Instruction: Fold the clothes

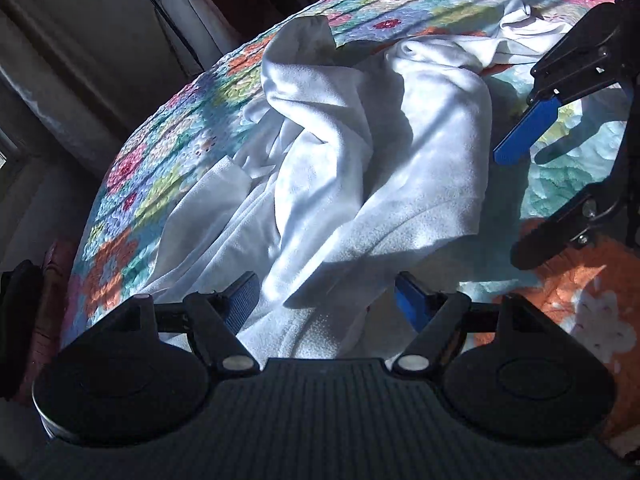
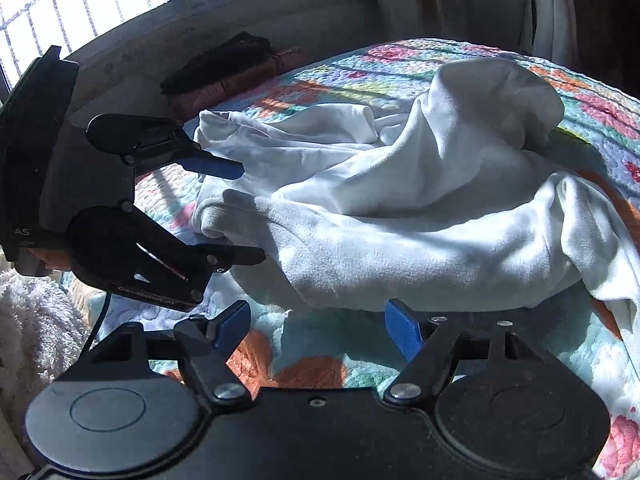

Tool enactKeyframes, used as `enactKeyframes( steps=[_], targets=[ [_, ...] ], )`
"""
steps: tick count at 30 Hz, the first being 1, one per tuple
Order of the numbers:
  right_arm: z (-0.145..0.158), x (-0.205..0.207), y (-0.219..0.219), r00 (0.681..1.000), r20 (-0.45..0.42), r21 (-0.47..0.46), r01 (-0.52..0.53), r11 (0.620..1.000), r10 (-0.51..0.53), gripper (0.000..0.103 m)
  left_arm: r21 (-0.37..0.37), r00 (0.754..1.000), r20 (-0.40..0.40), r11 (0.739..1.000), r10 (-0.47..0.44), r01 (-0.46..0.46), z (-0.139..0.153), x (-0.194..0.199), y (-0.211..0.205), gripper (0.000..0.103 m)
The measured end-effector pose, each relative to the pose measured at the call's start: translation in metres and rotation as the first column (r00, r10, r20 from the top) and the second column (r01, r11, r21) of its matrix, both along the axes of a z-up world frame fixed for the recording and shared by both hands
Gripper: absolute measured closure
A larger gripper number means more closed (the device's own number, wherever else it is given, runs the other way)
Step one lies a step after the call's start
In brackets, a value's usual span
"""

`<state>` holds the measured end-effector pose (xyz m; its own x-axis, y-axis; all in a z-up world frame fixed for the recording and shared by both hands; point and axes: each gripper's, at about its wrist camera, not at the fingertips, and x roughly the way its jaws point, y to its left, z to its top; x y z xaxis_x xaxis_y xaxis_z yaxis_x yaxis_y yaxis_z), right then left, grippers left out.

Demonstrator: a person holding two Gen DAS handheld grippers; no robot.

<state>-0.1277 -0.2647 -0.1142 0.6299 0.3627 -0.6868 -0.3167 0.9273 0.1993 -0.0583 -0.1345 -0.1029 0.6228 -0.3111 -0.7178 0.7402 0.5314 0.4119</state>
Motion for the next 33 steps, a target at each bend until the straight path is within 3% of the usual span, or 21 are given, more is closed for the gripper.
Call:
enactKeyframes(
  steps=[2,4,6,7,8,11,13,14,16,18,20,21,22,24,26,28,33],
  targets=[
    [-0.011,0.002,0.014,0.998,0.056,-0.1,0.004,0.995,0.001,0.025,0.006,0.998,0.01,0.998,0.065,-0.065,-0.002,0.011,-0.007,0.042],
    [-0.015,0.003,0.019,0.989,0.139,-0.188,0.068,0.98,-0.042,0.025,-0.089,0.978,-0.113,0.979,0.174,-0.184,0.003,0.034,0.002,0.047],
    [-0.014,0.008,0.019,0.977,0.207,-0.255,0.101,0.962,-0.048,0.041,-0.18,0.926,-0.266,0.93,0.268,-0.32,0.008,0.059,0.015,0.047],
    [-0.013,0.012,0.016,0.973,0.225,-0.277,0.106,0.955,-0.043,0.063,-0.214,0.898,-0.332,0.904,0.289,-0.37,0.009,0.068,0.023,0.047],
    [-0.012,0.017,0.011,0.973,0.228,-0.278,0.107,0.955,-0.043,0.075,-0.237,0.876,-0.382,0.886,0.293,-0.4,0.007,0.075,0.031,0.046],
    [-0.009,0.033,-0.004,0.971,0.229,-0.23,0.13,0.964,-0.076,0.09,-0.249,0.863,-0.424,0.88,0.275,-0.404,0.001,0.079,0.043,0.044],
    [-0.003,0.042,-0.012,0.964,0.245,-0.2,0.157,0.967,-0.106,0.094,-0.241,0.873,-0.416,0.895,0.254,-0.375,0.002,0.074,0.043,0.042],
    [0.001,0.046,-0.016,0.96,0.254,-0.182,0.17,0.968,-0.121,0.095,-0.23,0.879,-0.408,0.904,0.246,-0.36,0.004,0.071,0.042,0.04],
    [0.008,0.054,-0.026,0.959,0.242,-0.131,0.184,0.974,-0.148,0.095,-0.18,0.889,-0.39,0.926,0.241,-0.331,0.004,0.063,0.034,0.024],
    [0.012,0.061,-0.033,0.966,0.209,-0.092,0.175,0.98,-0.153,0.095,-0.111,0.905,-0.35,0.949,0.24,-0.295,-0.001,0.053,0.023,0.024],
    [0.017,0.06,-0.038,0.974,0.185,-0.074,0.147,0.986,-0.131,0.095,-0.059,0.926,-0.277,0.957,0.256,-0.283,-0.006,0.046,0.016,0.041],
    [0.018,0.058,-0.041,0.979,0.171,-0.067,0.127,0.99,-0.114,0.095,-0.052,0.927,-0.259,0.954,0.272,-0.295,-0.007,0.047,0.017,0.068],
    [0.018,0.056,-0.043,0.982,0.157,-0.061,0.119,0.991,-0.108,0.094,-0.074,0.913,-0.281,0.942,0.295,-0.327,-0.006,0.054,0.021,0.079],
    [0.015,0.049,-0.045,0.988,0.111,-0.015,0.109,0.994,-0.106,0.088,-0.141,0.872,-0.353,0.902,0.339,-0.407,-0.002,0.066,0.033,0.084],
    [0.01,0.044,-0.044,0.993,0.066,0.006,0.102,0.995,-0.102,0.071,-0.179,0.843,-0.406,0.874,0.353,-0.452,-0.001,0.07,0.042,0.086],
    [0.001,0.039,-0.04,0.995,0.027,0.016,0.092,0.996,-0.092,0.061,-0.213,0.812,-0.458,0.842,0.362,-0.496,0.001,0.075,0.051,0.086],
    [-0.016,0.036,-0.037,0.993,-0.042,0.094,0.114,0.989,-0.11,0.046,-0.282,0.724,-0.585,0.745,0.366,-0.605,0.005,0.088,0.074,0.086]
  ],
)
